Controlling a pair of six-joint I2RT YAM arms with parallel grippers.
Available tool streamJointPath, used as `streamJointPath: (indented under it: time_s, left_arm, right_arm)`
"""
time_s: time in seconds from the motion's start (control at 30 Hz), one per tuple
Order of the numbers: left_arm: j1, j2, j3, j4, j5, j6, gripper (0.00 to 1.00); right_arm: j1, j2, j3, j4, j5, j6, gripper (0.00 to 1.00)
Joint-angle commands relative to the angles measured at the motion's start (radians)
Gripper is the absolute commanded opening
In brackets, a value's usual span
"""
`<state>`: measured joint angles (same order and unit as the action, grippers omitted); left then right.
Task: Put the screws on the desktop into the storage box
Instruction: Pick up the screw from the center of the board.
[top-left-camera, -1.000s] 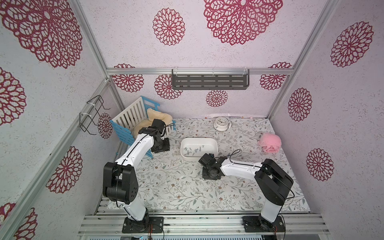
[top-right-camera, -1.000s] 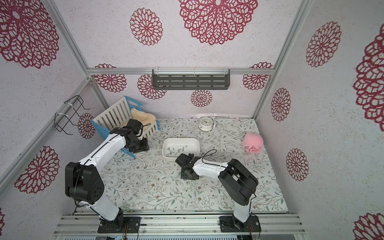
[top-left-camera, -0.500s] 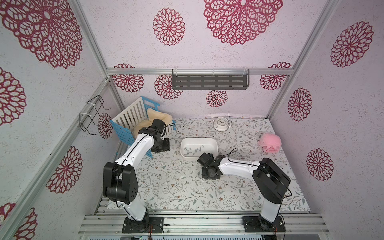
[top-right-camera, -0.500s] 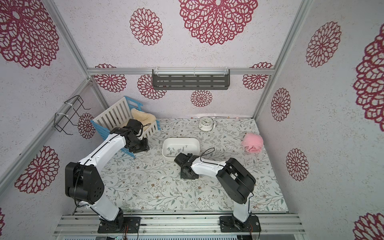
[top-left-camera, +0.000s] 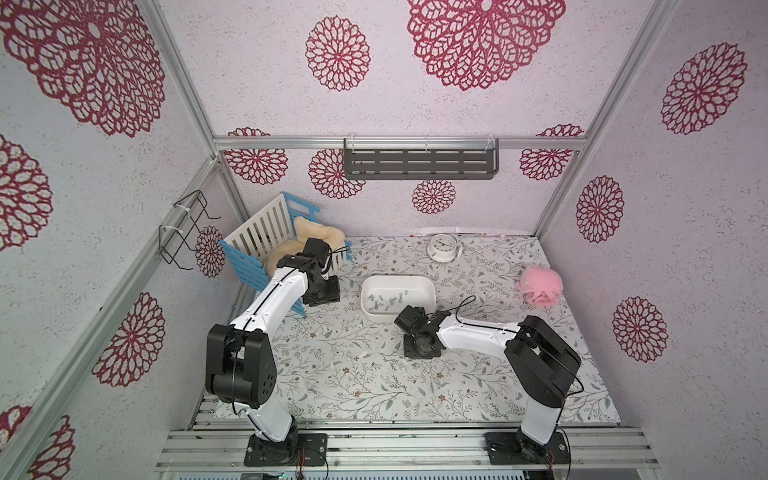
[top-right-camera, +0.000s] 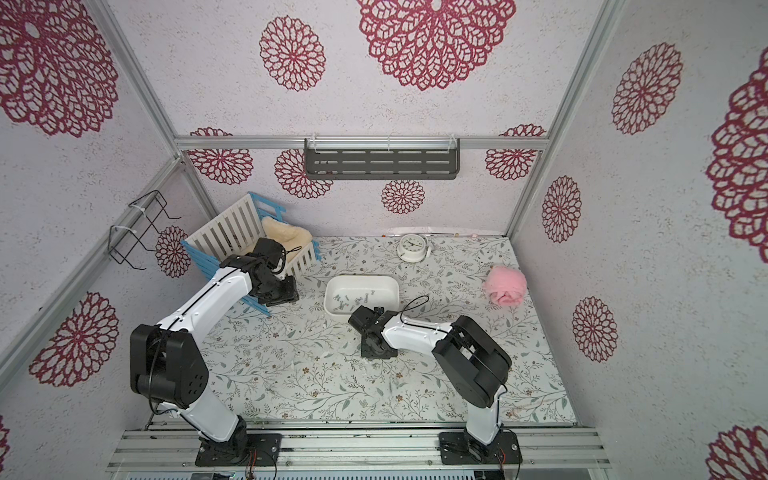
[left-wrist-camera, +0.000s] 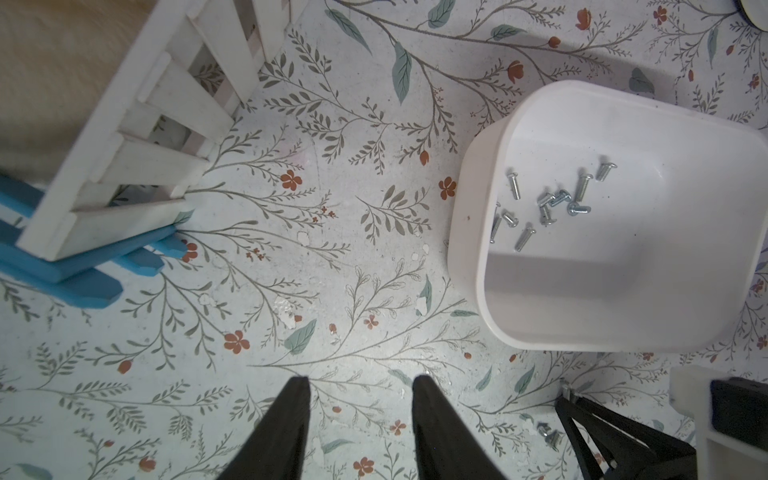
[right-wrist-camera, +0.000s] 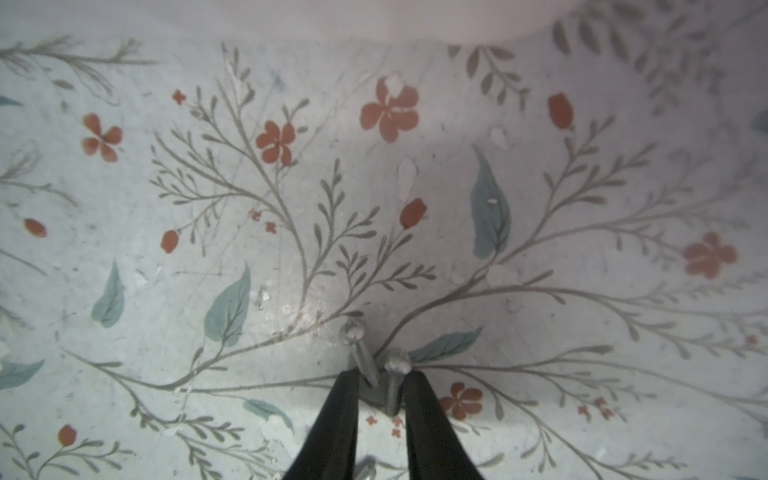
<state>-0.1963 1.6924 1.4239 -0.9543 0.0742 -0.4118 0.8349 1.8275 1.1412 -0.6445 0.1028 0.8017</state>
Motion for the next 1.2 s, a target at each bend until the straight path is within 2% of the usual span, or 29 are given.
streamJointPath:
  time_s: [0.0,0.57,1.17]
  left_arm:
    - [0.007,-0.016,-0.013,0.020,0.007,0.004,0.46]
    - [0.008,-0.013,-0.013,0.019,0.008,0.005,0.46]
    - [0.008,-0.011,-0.013,0.019,0.006,0.005,0.46]
  right_arm:
    - [0.006,-0.004,0.000,-0.043,-0.018,-0.015,0.28]
    - [-0.016,-0.049,-0.050,-0.069,-0.015,-0.041,0.27]
    - [-0.051,0.006,-0.047,-0.002,-0.041,-0.049,0.24]
